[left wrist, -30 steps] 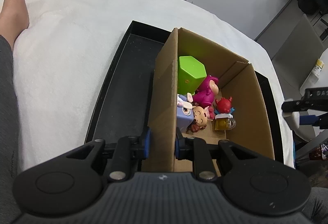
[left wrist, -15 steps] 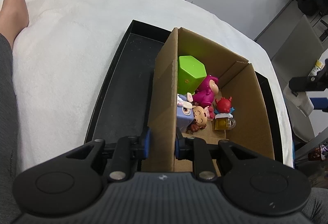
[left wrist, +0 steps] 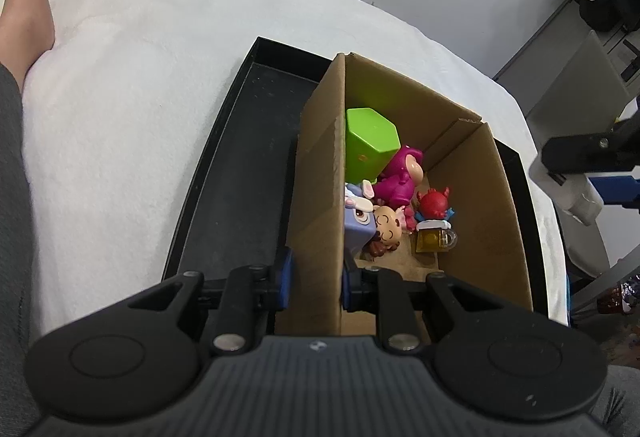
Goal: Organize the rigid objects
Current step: 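Lift the white charger with the right gripper and carry it over the box, then lower the charger into the box and open the right gripper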
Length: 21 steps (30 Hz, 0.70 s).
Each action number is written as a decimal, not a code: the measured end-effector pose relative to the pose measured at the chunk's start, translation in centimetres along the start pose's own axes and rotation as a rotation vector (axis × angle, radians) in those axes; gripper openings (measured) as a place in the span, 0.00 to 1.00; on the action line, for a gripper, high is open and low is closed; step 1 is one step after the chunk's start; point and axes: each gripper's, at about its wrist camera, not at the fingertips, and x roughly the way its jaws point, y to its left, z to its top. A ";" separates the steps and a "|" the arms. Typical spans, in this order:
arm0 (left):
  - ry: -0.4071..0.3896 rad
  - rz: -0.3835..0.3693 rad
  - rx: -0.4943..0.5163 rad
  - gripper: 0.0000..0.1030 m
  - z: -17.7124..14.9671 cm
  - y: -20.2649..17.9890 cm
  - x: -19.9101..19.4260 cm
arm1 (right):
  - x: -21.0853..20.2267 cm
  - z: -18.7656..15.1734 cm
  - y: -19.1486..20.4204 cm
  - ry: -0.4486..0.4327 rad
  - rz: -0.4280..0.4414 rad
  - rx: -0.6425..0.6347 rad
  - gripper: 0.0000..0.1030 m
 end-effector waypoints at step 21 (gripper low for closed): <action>0.005 -0.011 -0.001 0.21 0.1 0.1 -0.2 | 3.7 -1.1 2.0 0.137 0.010 -0.028 0.61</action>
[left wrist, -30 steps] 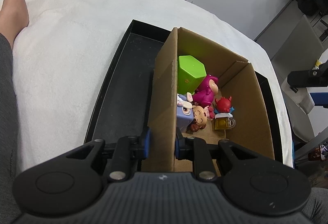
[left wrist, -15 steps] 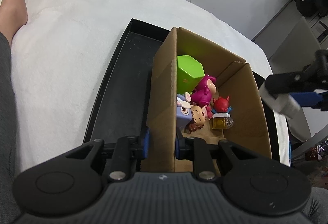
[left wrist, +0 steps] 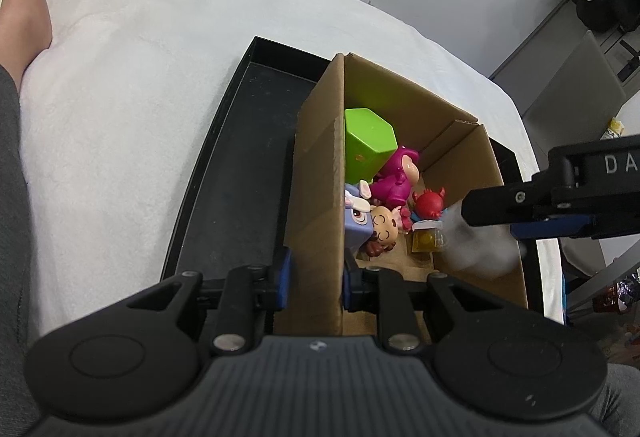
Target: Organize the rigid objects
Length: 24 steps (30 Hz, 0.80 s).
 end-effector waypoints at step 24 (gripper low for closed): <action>-0.018 0.048 0.039 0.21 0.3 -1.3 -2.2 | -3.3 -3.2 -3.4 -0.085 0.110 0.136 0.79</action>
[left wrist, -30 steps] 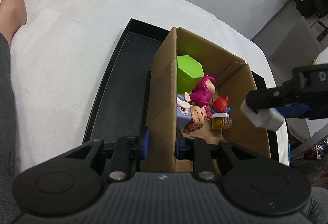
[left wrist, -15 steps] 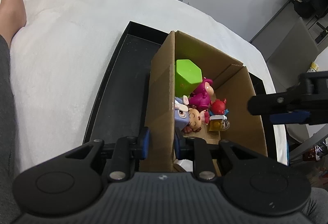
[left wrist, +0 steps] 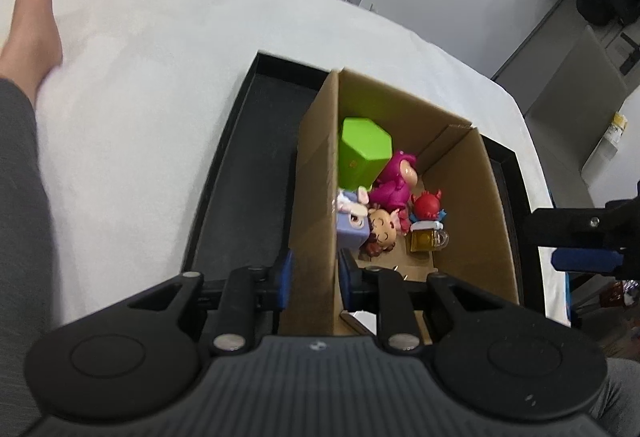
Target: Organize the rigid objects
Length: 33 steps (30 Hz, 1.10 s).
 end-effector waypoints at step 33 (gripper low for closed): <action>0.058 0.113 0.136 0.91 -0.2 -6.8 -8.3 | -8.2 -4.1 -7.4 -0.204 0.024 0.135 1.00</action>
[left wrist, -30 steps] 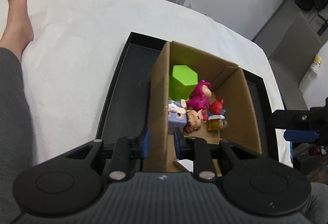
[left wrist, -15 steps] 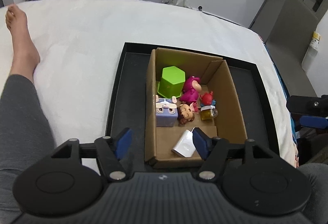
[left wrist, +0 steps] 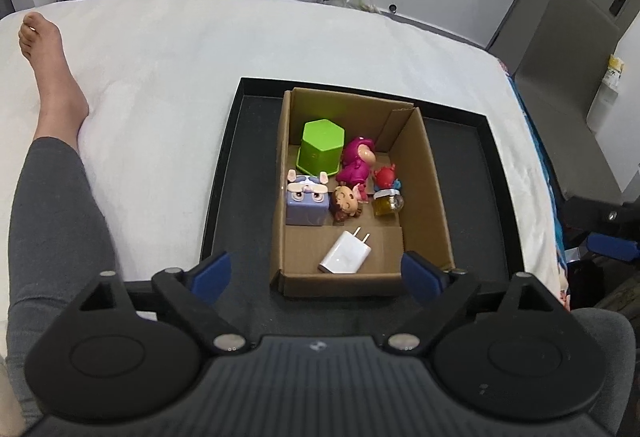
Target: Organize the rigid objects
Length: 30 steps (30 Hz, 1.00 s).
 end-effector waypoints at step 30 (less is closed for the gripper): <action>-0.070 -0.039 0.013 0.96 -2.3 -1.2 -6.8 | -6.9 -1.7 0.9 -0.090 -0.070 -0.084 1.00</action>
